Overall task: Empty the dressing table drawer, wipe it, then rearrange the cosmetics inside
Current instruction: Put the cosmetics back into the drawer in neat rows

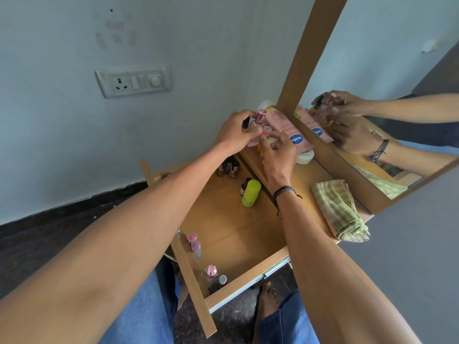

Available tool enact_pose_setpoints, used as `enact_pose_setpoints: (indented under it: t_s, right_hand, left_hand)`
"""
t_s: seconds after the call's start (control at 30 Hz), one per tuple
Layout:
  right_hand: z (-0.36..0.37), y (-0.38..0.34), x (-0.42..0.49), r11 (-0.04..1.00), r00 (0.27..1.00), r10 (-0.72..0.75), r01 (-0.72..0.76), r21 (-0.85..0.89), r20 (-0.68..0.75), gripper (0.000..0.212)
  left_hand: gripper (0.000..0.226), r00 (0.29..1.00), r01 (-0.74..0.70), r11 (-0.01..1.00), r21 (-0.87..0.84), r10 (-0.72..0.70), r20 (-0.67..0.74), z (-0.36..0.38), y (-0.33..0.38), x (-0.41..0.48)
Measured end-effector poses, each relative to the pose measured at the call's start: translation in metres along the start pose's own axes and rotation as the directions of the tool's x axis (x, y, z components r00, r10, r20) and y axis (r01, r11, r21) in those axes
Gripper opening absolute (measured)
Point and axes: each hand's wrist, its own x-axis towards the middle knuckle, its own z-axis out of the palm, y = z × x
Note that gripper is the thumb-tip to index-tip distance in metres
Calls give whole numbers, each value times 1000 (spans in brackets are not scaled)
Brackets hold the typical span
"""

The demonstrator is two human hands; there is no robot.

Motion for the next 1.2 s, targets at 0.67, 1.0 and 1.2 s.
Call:
enact_pose_setpoints:
  t_s: [0.67,1.0,1.2]
  right_hand:
    - [-5,-1,-3,958,986,129,-96,271,-108,19]
    - [-27,-17,-34,936,992,125,-108,336,-27,23]
    - [-46,-1,-117,983,963,-43,-6,182,266,8]
  left_hand:
    - [30,993,-17,983,183,38,-110,10,0,-2]
    - [34,960,-26,988,155,68,-270,-23,-5,-91]
    - [26,975,49,992,119,-21,-222,-42,-19,-168]
